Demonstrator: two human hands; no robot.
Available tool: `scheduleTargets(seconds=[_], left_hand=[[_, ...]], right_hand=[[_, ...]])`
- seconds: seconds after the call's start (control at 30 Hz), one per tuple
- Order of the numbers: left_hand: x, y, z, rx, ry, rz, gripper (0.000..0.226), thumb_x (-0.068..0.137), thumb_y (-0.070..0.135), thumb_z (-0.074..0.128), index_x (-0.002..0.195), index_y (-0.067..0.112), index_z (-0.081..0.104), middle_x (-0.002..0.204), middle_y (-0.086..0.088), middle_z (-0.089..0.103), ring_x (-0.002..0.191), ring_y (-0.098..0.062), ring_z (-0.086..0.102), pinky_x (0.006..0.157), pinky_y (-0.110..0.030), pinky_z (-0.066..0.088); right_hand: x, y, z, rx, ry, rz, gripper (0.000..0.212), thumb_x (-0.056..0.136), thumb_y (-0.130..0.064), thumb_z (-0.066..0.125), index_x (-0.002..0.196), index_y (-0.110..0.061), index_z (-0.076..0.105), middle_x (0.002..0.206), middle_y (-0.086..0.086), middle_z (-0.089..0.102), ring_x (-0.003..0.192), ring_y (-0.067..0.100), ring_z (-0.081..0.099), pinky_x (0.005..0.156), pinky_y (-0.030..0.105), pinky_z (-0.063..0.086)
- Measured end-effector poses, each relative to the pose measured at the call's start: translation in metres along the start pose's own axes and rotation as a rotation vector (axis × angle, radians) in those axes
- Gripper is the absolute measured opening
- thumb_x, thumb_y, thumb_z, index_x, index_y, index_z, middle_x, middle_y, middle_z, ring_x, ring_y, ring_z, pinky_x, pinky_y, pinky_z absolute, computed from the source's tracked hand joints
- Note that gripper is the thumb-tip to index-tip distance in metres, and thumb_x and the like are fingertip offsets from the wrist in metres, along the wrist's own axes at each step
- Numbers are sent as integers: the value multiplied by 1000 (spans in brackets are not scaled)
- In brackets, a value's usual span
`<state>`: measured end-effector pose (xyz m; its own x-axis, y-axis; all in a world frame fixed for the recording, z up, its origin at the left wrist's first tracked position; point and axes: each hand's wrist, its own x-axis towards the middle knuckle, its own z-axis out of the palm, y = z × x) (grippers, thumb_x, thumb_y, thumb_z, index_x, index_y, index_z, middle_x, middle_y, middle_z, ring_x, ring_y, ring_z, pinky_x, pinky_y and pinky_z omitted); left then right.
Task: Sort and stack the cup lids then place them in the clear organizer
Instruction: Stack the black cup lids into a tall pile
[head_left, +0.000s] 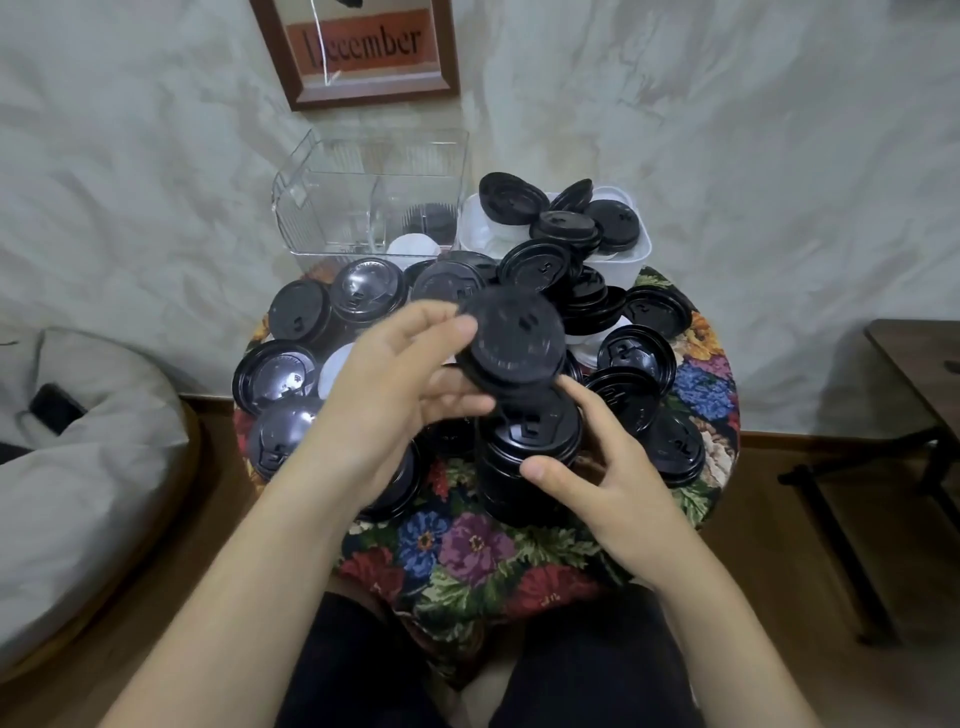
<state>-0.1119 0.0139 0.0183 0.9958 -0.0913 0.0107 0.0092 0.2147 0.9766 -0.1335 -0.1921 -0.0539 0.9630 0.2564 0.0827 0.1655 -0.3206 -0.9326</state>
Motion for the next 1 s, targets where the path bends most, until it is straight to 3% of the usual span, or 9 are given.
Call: scheduleTargets(seconds=[0.1,0.27,0.37,0.43,0.63,0.77,0.83,0.9,1.0], left_hand=[[-5,-18,-10,123,42,-71,23,102,13,61,122,18,68,82,-2,71,63,-10,62,58,-23,51],[-4,-29,-11,427,5,-4,26,104,19,59,122,31,72,64,21,59,65,-3,52,61,-18,42],[-6,-27,-10,553,-6,62,25,104,24,59,123,33,71,79,27,69,70,4,59,68,-11,44],[-5,-28,-10,638,-13,94,23,101,32,63,122,37,72,94,18,72,74,2,60,73,-13,47],[5,-30,-7,659,-18,101,19,97,41,66,115,41,73,85,9,66,66,-4,52,72,-26,46],[7,-33,-6,631,-44,112,25,91,40,62,112,45,75,69,16,51,62,-5,45,70,-27,40],[7,-34,-6,631,-33,112,27,88,43,61,110,46,76,68,18,49,62,-4,45,70,-26,39],[7,-36,-7,644,-26,125,26,88,43,62,110,46,76,71,18,50,63,-3,45,70,-24,39],[4,-37,-9,692,-26,162,22,98,32,67,113,45,75,79,14,50,67,-1,47,70,-17,38]], right_hand=[[0,0,0,5,3,-8,70,84,-48,75,144,-54,39,133,-47,52,127,-21,47,95,-3,33],[2,1,0,26,-10,-34,73,86,-45,76,150,-44,42,139,-35,56,132,-12,50,101,4,37],[2,1,0,31,-16,-41,75,86,-45,76,153,-41,41,141,-33,56,133,-10,49,104,6,37],[1,0,0,38,-19,-44,75,86,-44,76,153,-40,42,142,-32,56,134,-9,50,104,7,38],[0,-1,1,60,-27,-50,70,87,-41,75,150,-41,44,141,-29,58,133,-7,52,104,10,40],[-2,3,2,75,-21,-25,75,84,-51,79,149,-42,43,140,-26,60,132,-4,54,113,28,44],[-2,5,1,79,-7,-19,87,81,-54,81,154,-48,34,146,-24,55,137,-4,49,115,30,41],[-2,3,-1,78,-14,-13,96,81,-53,81,157,-55,22,154,-24,47,142,-7,43,116,26,37],[-1,-1,-4,31,-57,-29,92,83,-50,77,158,-52,25,148,-44,41,138,-17,38,107,6,35]])
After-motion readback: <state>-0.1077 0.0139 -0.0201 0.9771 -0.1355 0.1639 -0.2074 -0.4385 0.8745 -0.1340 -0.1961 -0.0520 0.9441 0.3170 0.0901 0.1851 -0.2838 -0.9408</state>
